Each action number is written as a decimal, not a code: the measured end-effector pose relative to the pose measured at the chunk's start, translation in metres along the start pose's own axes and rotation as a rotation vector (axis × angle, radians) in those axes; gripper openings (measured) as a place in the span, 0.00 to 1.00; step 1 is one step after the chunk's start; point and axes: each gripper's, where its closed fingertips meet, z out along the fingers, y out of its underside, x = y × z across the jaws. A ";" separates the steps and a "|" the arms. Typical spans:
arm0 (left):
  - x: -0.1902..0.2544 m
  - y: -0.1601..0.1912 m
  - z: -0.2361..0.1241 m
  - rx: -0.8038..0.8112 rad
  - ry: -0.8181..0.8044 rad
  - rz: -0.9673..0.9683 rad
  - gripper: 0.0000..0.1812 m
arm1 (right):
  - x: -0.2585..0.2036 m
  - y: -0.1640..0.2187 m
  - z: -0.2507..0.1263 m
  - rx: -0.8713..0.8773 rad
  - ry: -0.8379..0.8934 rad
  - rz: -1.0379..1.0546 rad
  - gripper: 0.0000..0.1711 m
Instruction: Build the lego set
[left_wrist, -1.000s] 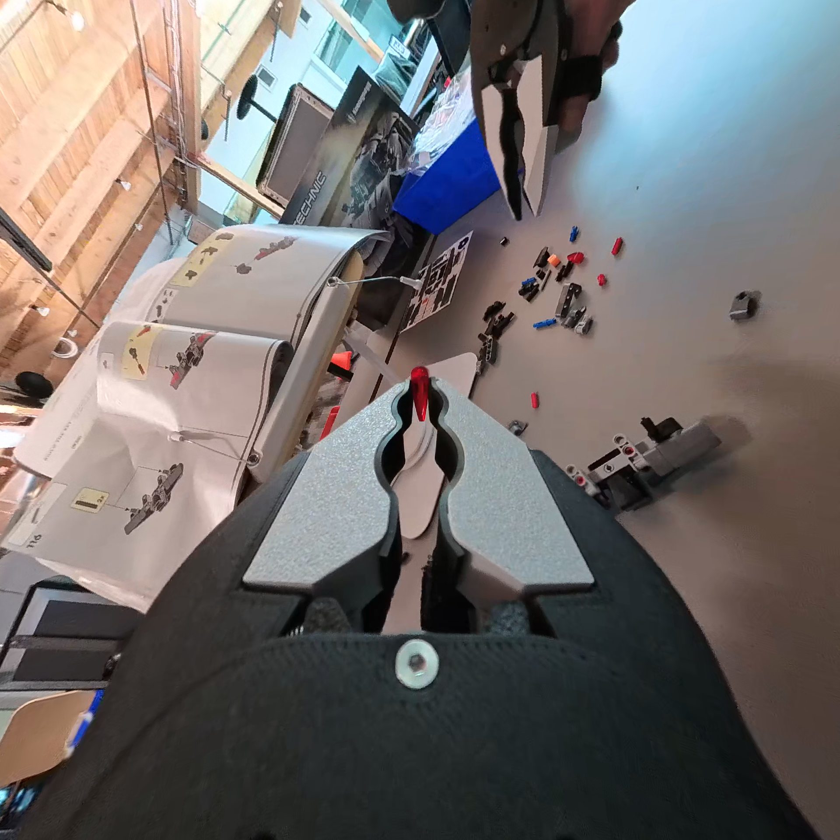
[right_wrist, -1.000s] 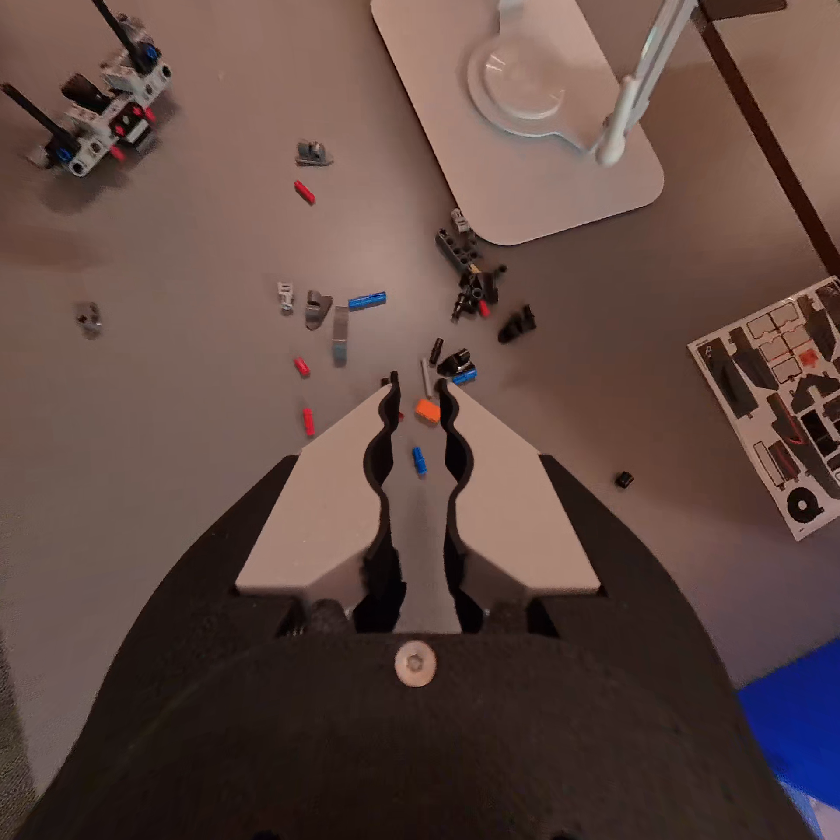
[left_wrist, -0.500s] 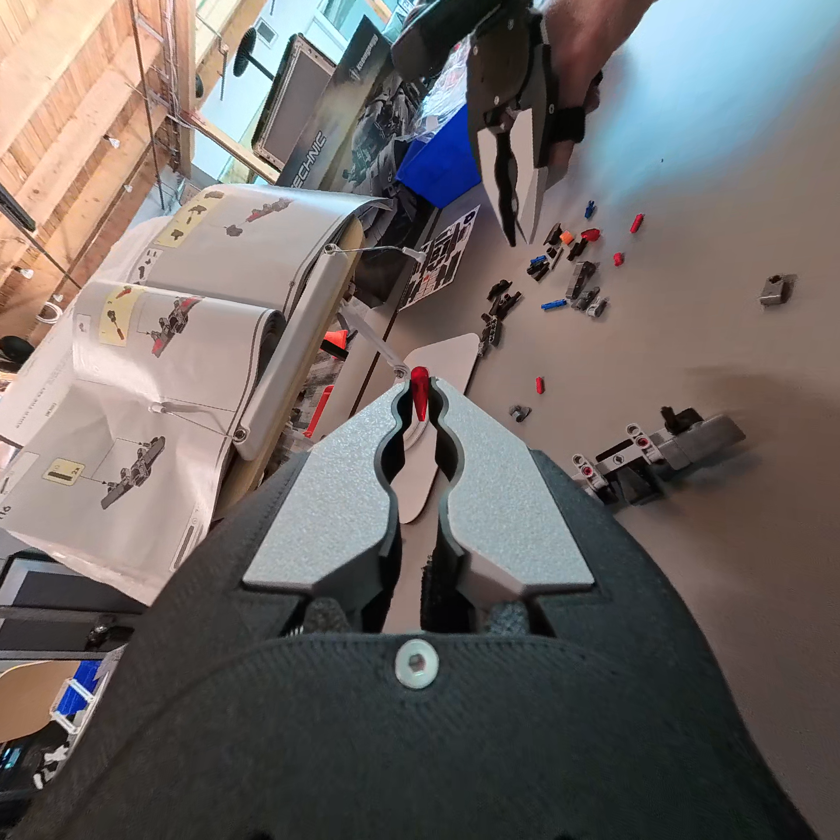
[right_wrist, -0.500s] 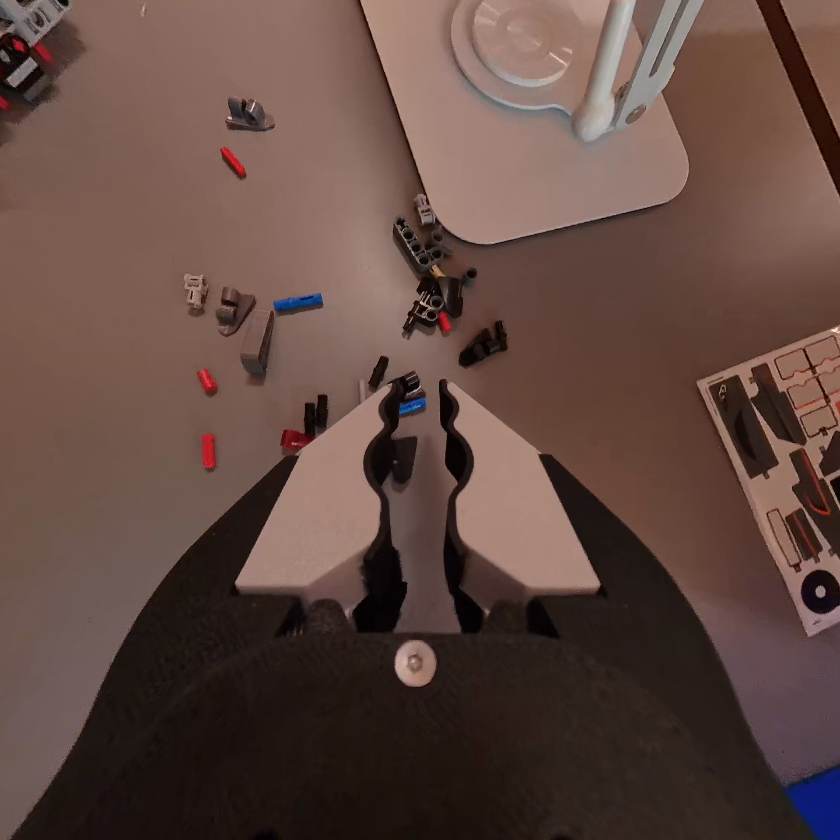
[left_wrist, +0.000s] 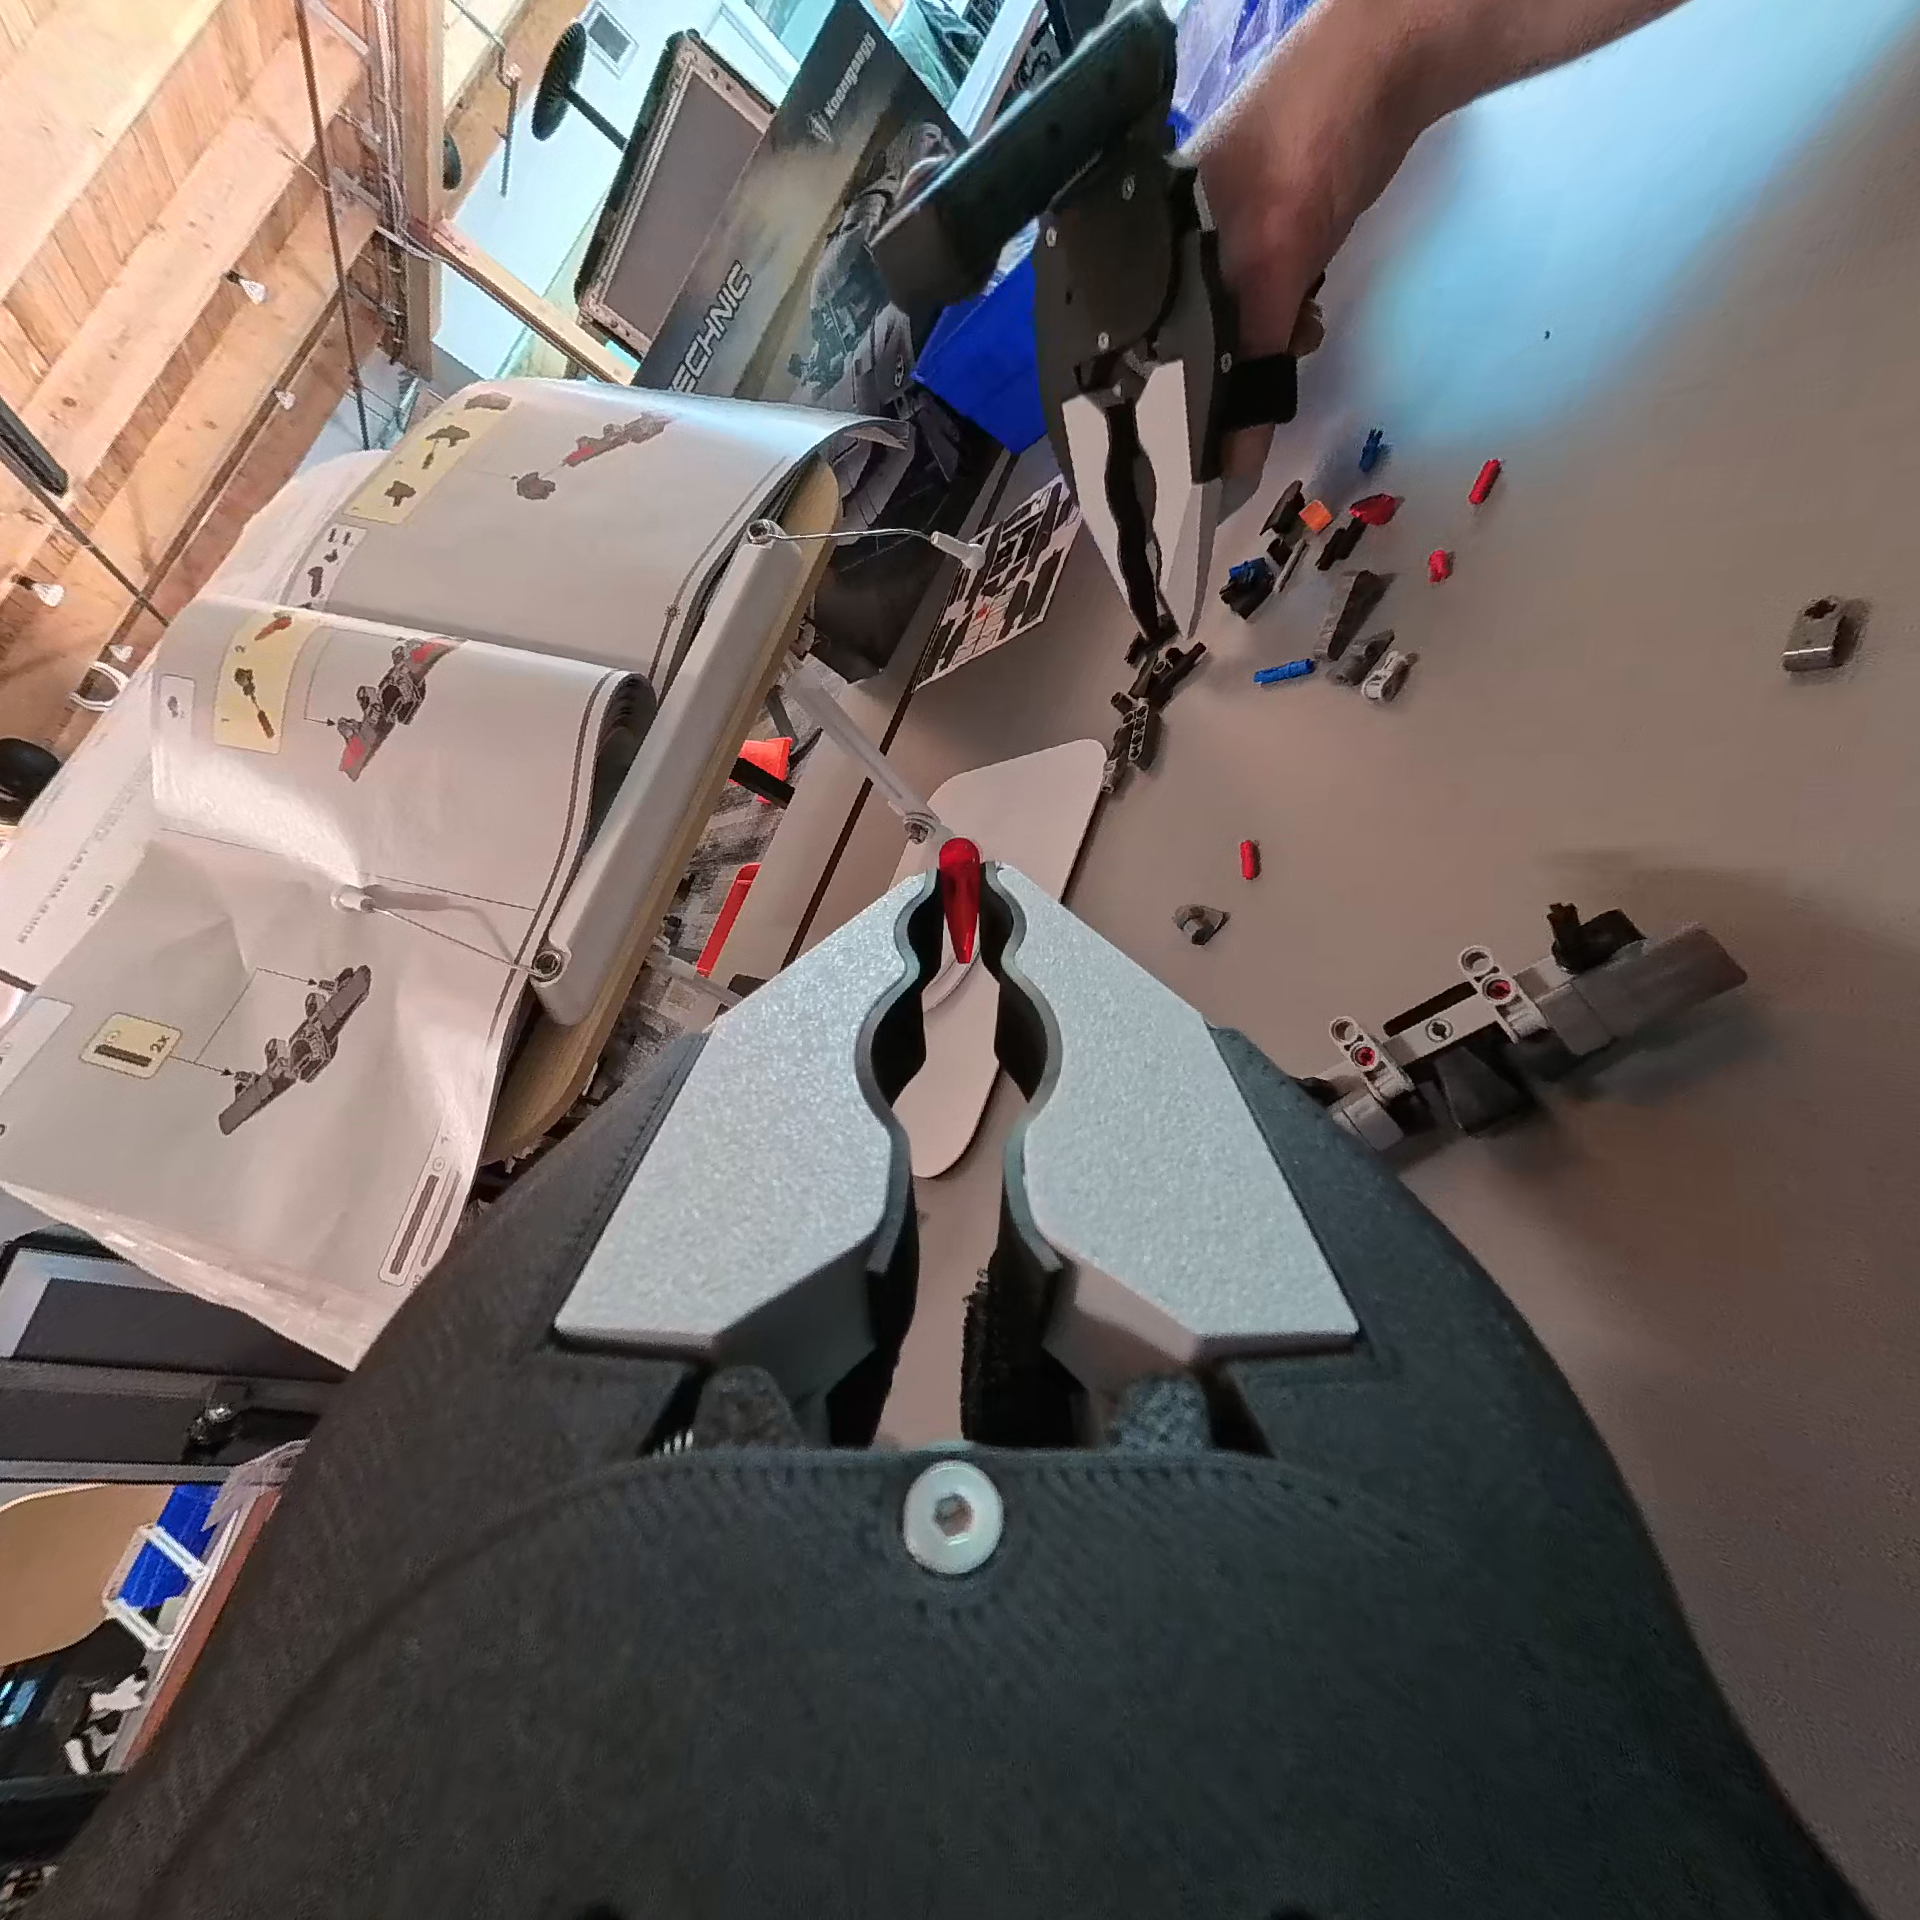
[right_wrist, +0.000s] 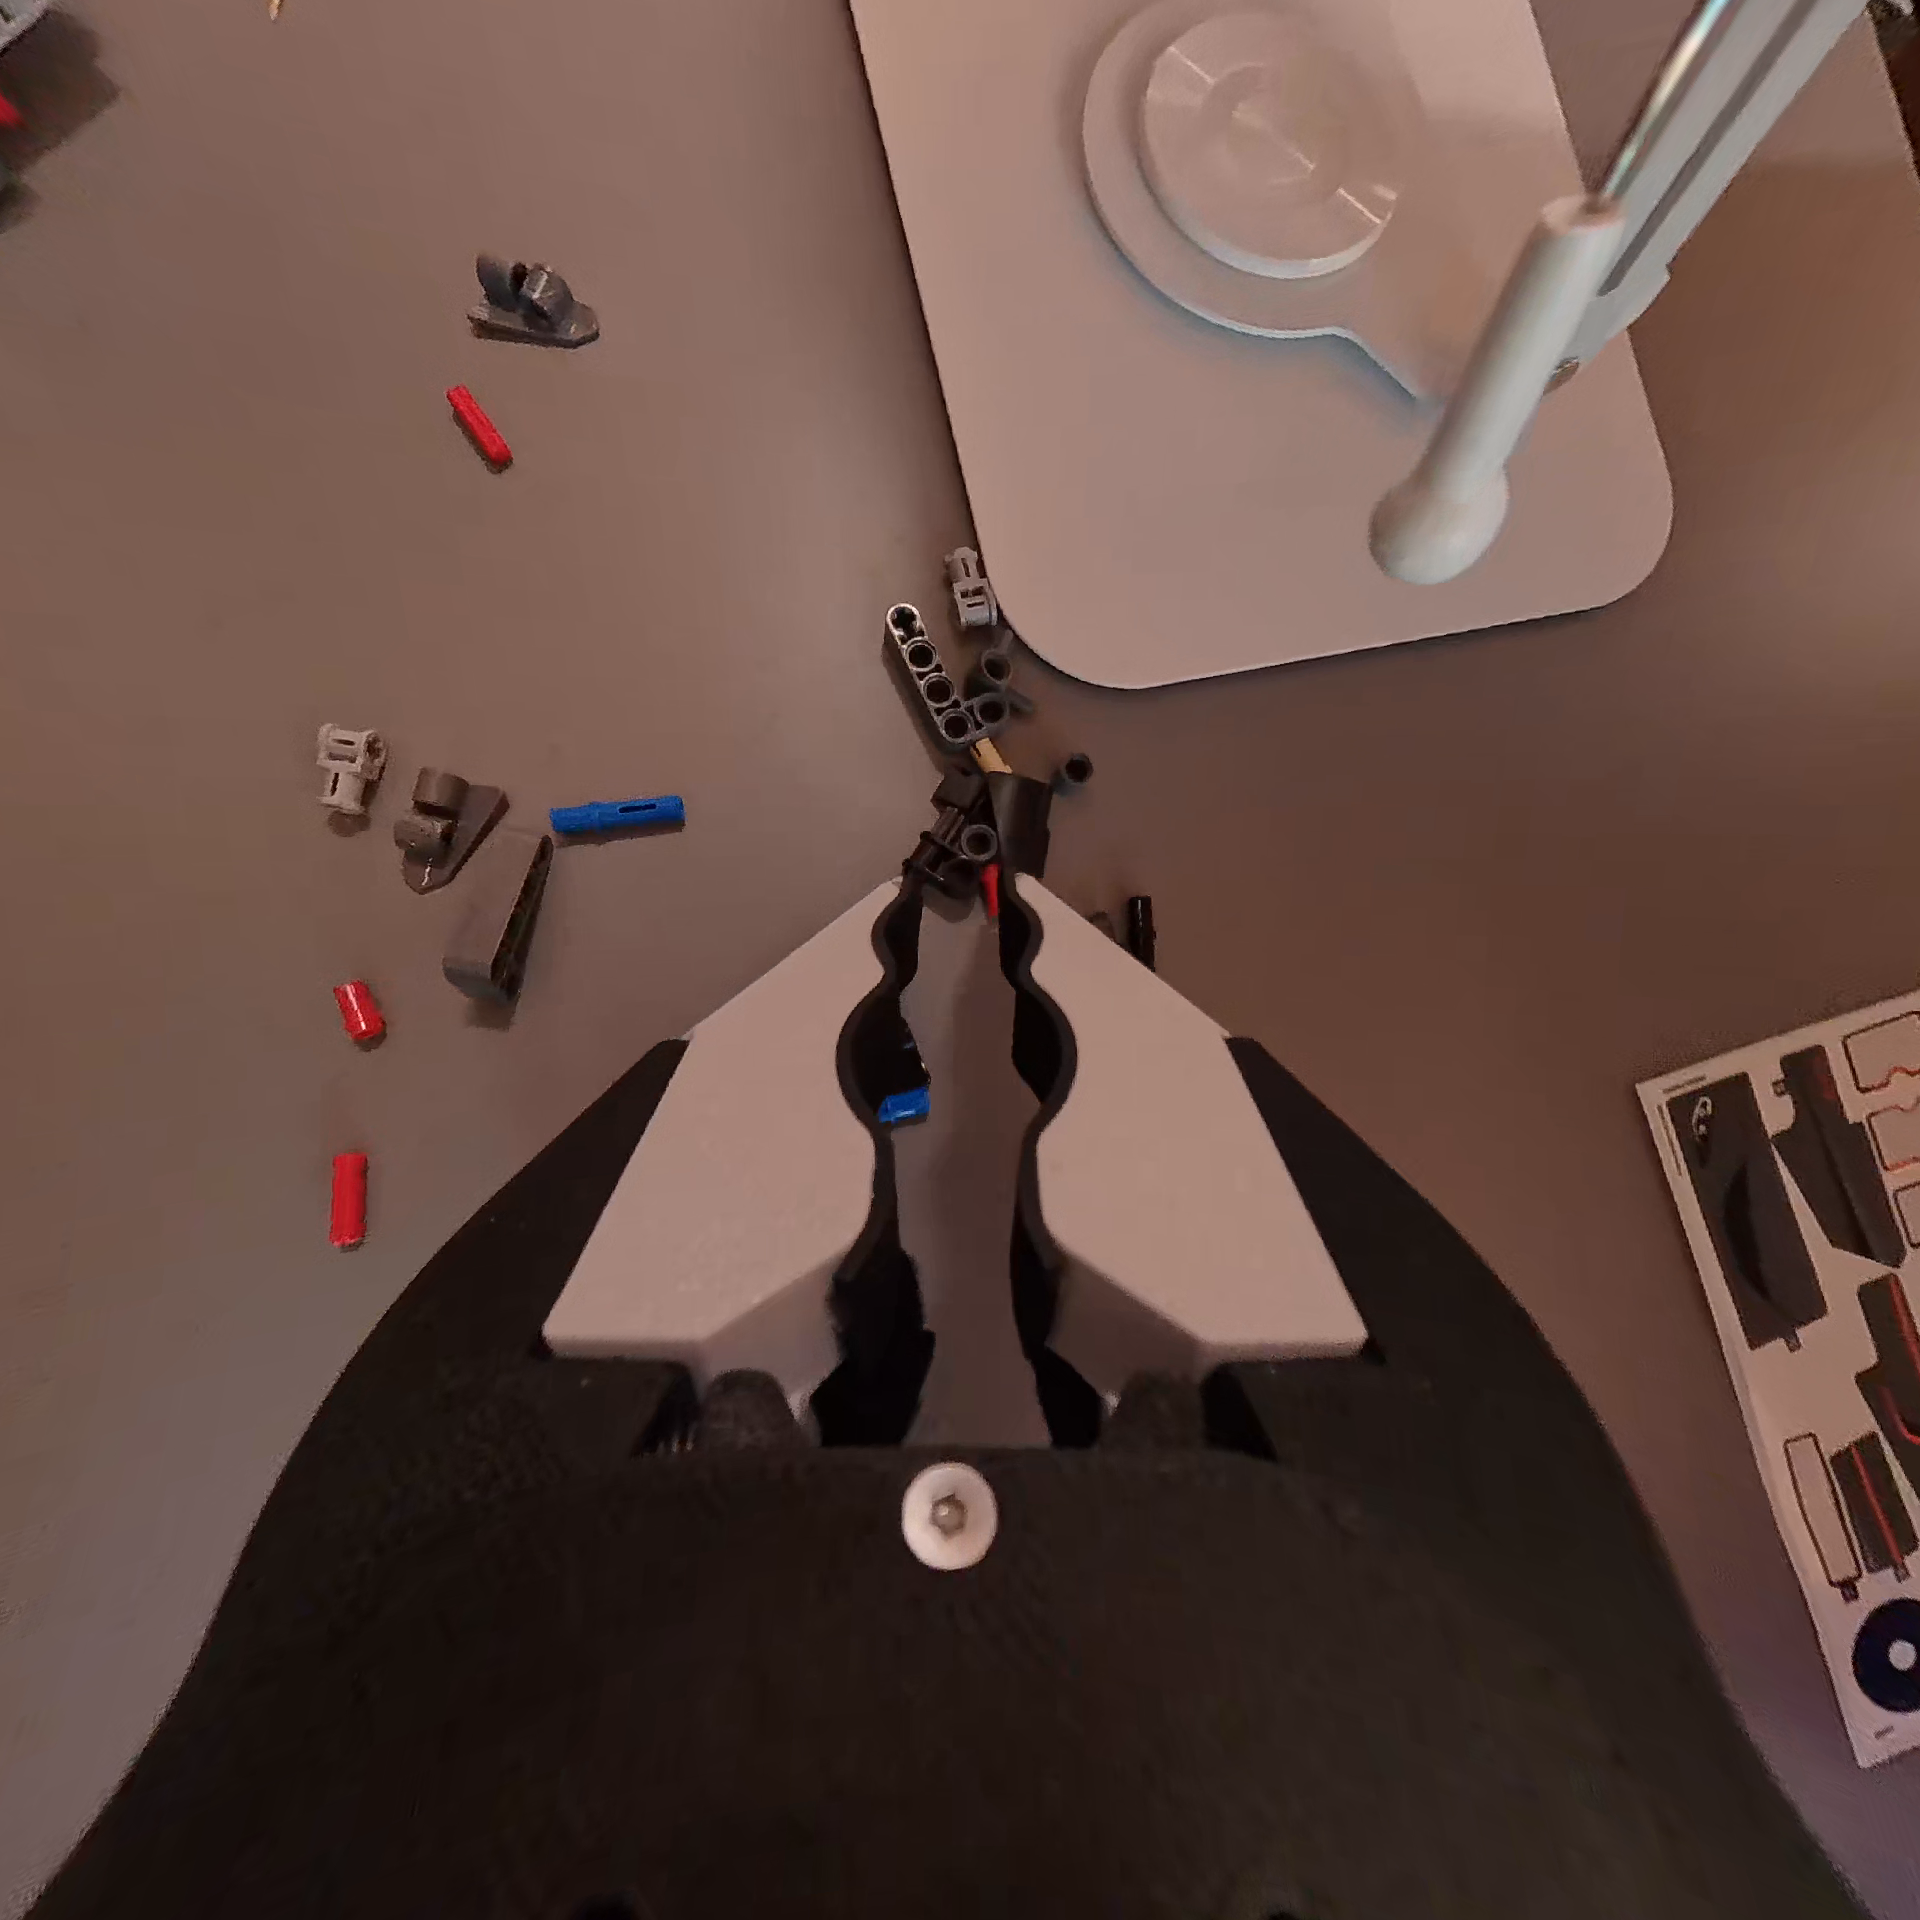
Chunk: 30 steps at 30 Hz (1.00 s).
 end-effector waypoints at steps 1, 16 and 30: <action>0.000 0.000 0.000 -0.001 0.001 0.000 0.03 | -0.001 0.001 0.002 -0.007 -0.006 0.000 0.07; 0.000 0.001 0.002 -0.002 0.003 -0.002 0.02 | 0.002 0.001 0.002 -0.001 0.015 -0.001 0.04; -0.002 0.002 0.002 -0.005 -0.003 -0.003 0.03 | 0.044 0.022 -0.028 0.028 0.096 0.144 0.08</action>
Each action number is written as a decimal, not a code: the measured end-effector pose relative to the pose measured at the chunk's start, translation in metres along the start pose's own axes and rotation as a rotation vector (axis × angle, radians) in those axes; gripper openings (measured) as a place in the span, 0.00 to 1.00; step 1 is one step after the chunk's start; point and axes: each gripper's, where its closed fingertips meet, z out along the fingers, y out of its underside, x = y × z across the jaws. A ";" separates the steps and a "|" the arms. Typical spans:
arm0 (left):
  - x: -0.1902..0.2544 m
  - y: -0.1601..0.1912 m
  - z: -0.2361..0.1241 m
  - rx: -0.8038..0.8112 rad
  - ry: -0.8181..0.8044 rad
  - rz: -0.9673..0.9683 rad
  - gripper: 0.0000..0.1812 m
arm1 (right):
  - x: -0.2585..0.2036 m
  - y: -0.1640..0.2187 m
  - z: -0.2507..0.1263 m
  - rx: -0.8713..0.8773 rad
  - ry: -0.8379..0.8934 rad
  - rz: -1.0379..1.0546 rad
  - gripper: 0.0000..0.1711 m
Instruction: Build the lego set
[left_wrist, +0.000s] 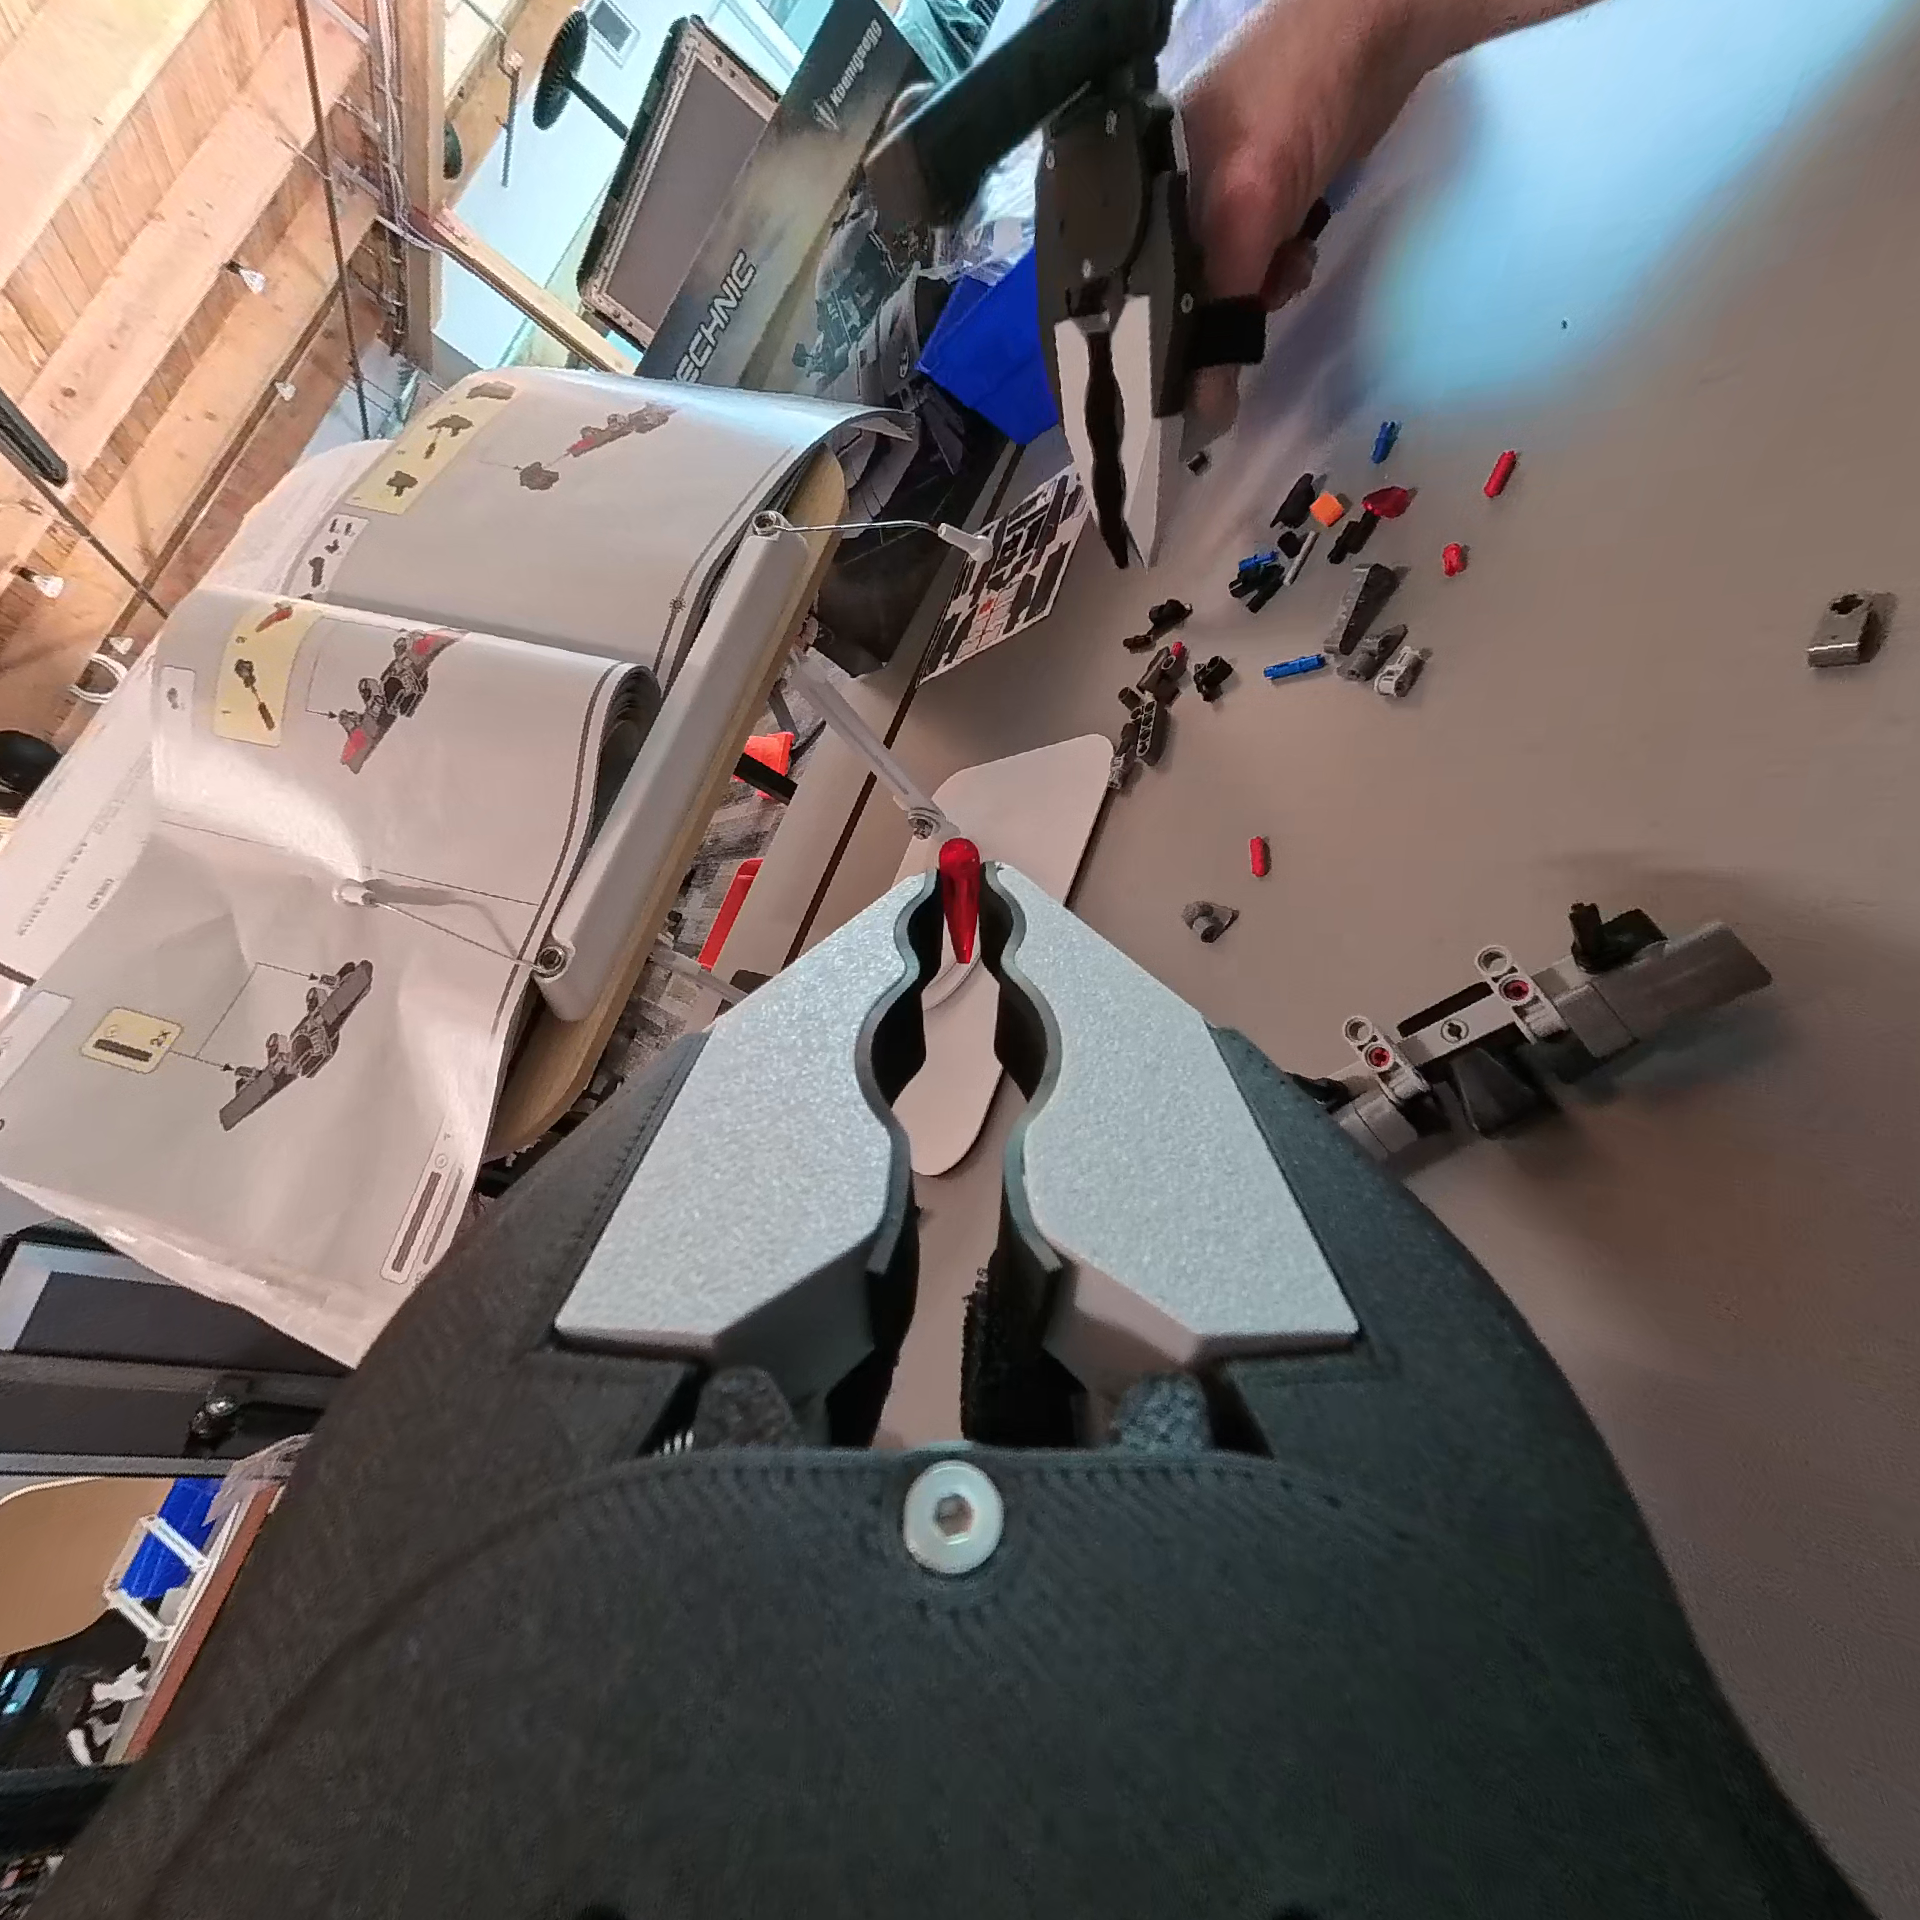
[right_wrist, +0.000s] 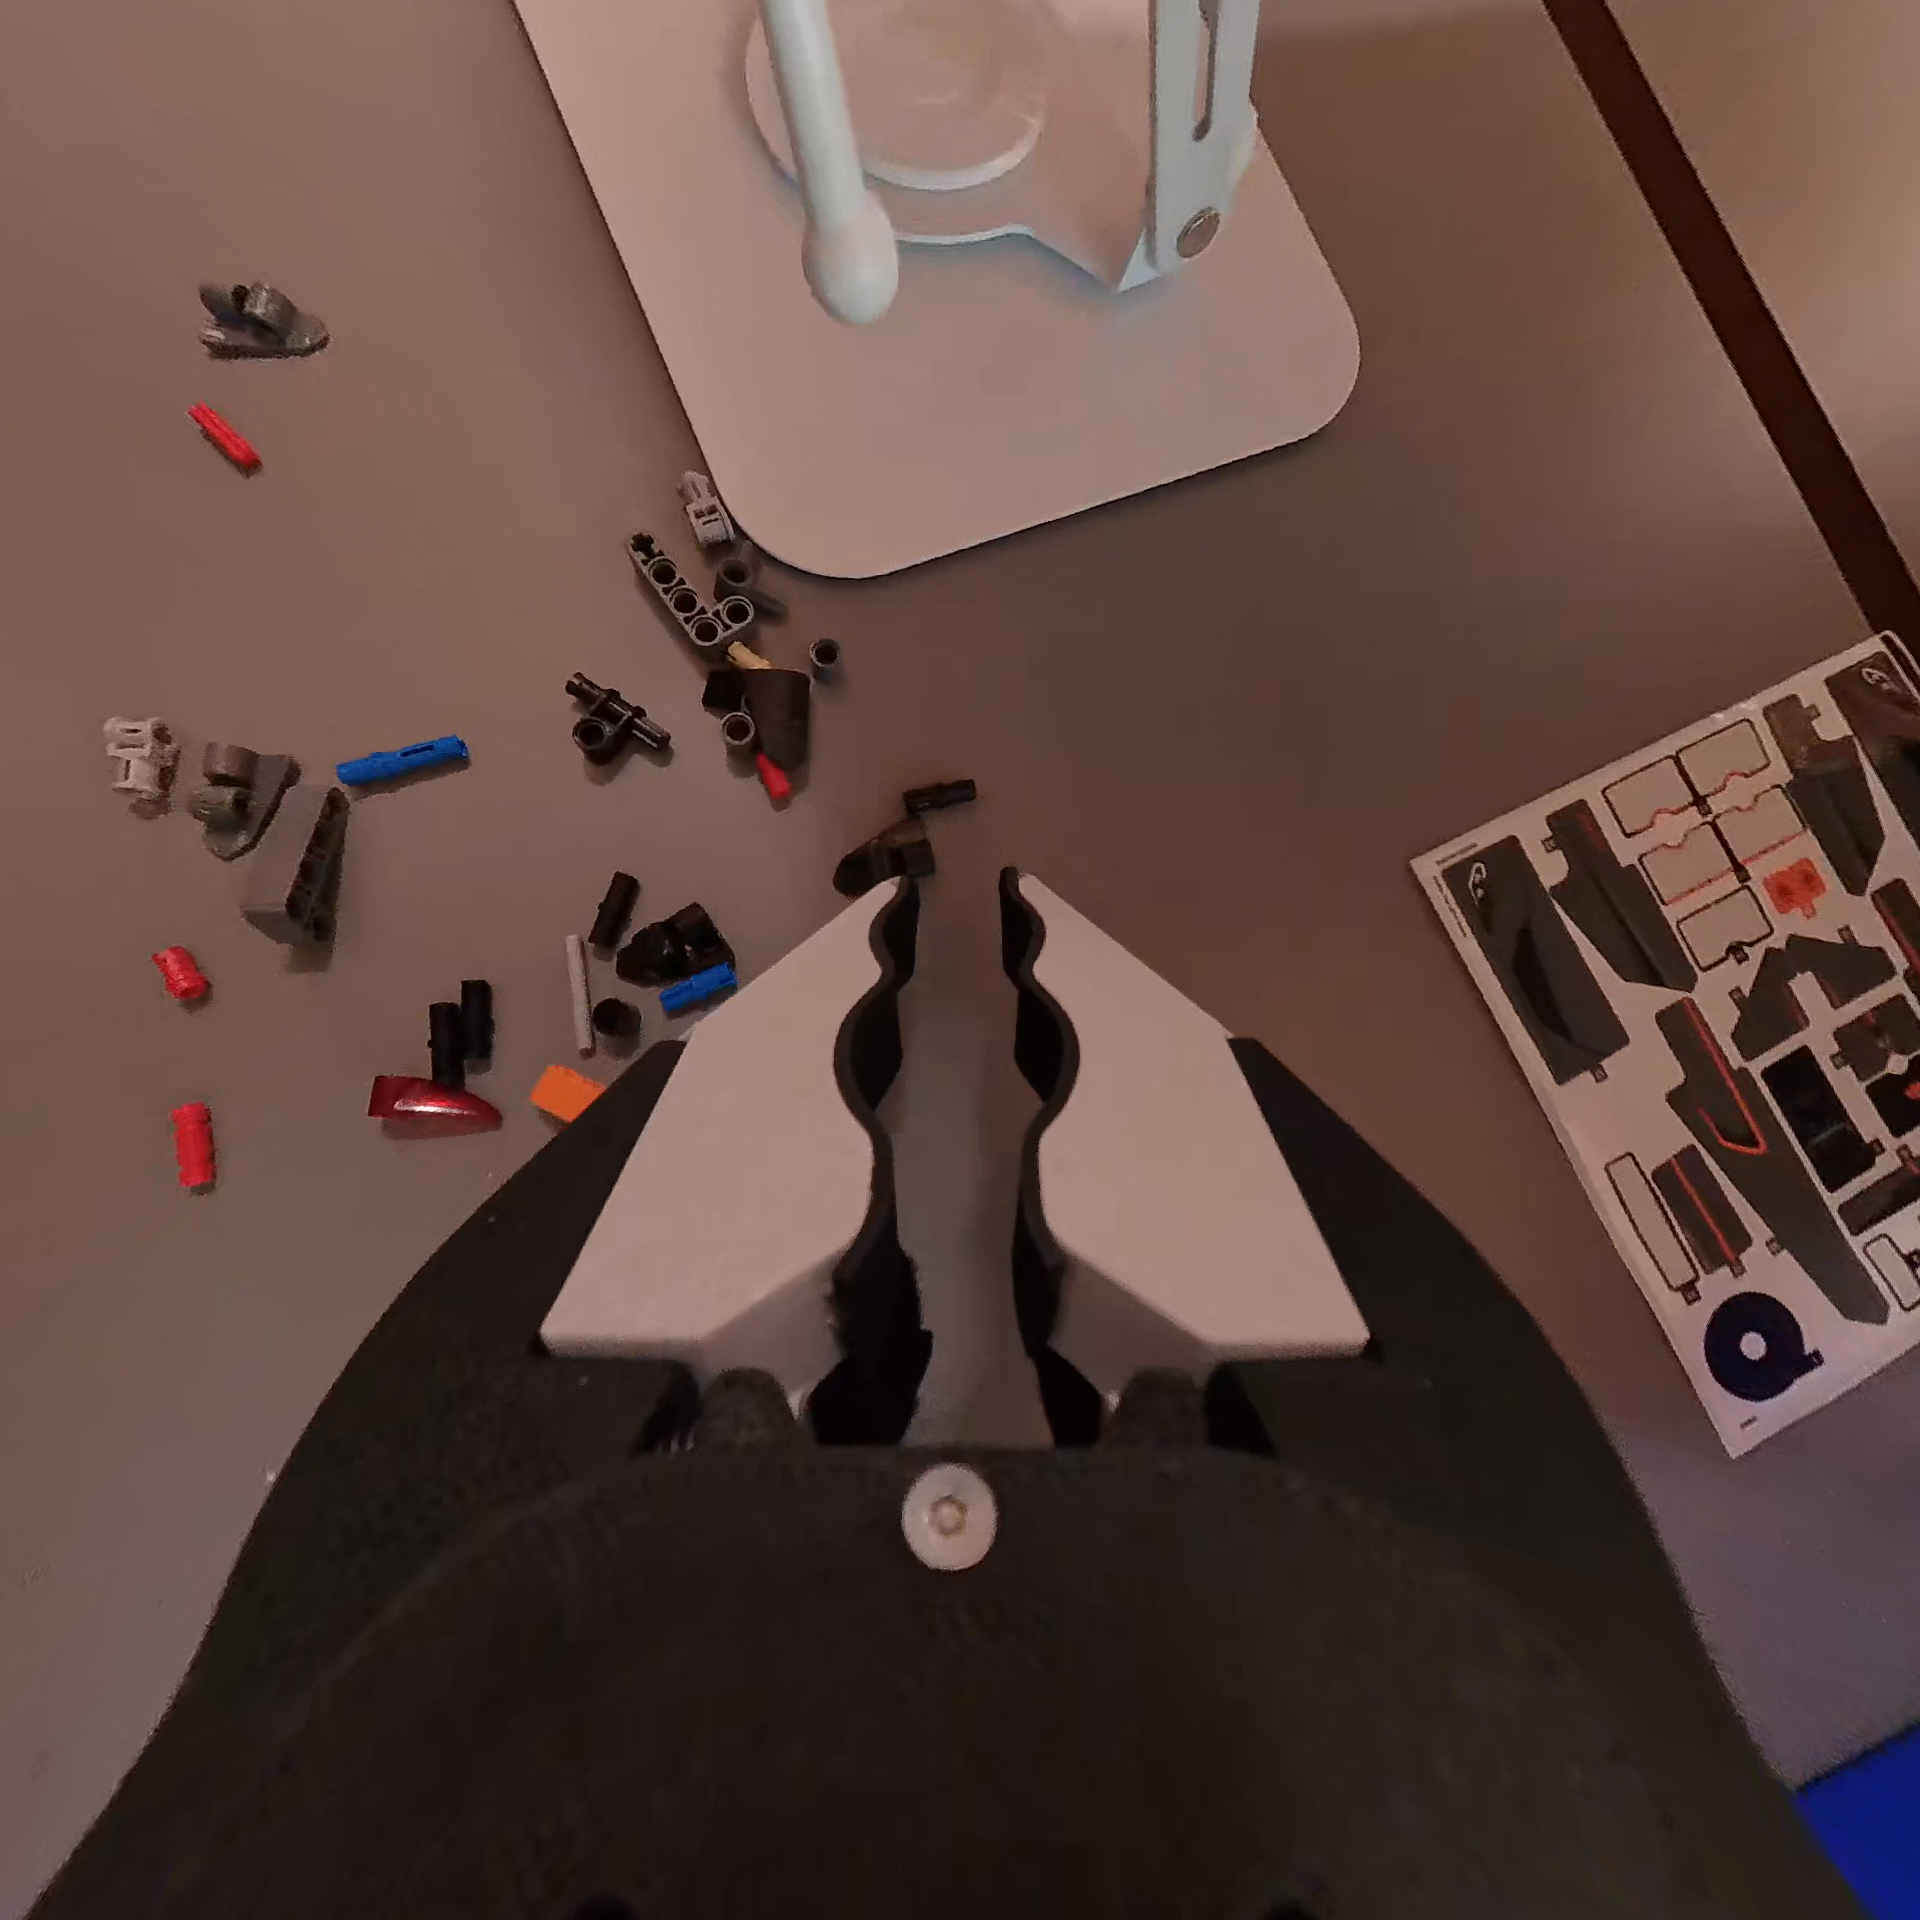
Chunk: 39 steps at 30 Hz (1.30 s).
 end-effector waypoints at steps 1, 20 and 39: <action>0.000 0.000 0.000 0.000 -0.001 -0.002 0.03 | 0.000 0.001 -0.003 0.000 -0.005 0.001 0.08; 0.002 -0.003 0.001 0.000 0.004 -0.005 0.02 | -0.059 0.018 0.006 -0.096 -0.178 -0.115 0.08; 0.004 -0.002 0.002 -0.002 0.010 -0.003 0.03 | -0.040 -0.025 0.031 0.013 -0.062 -0.107 0.14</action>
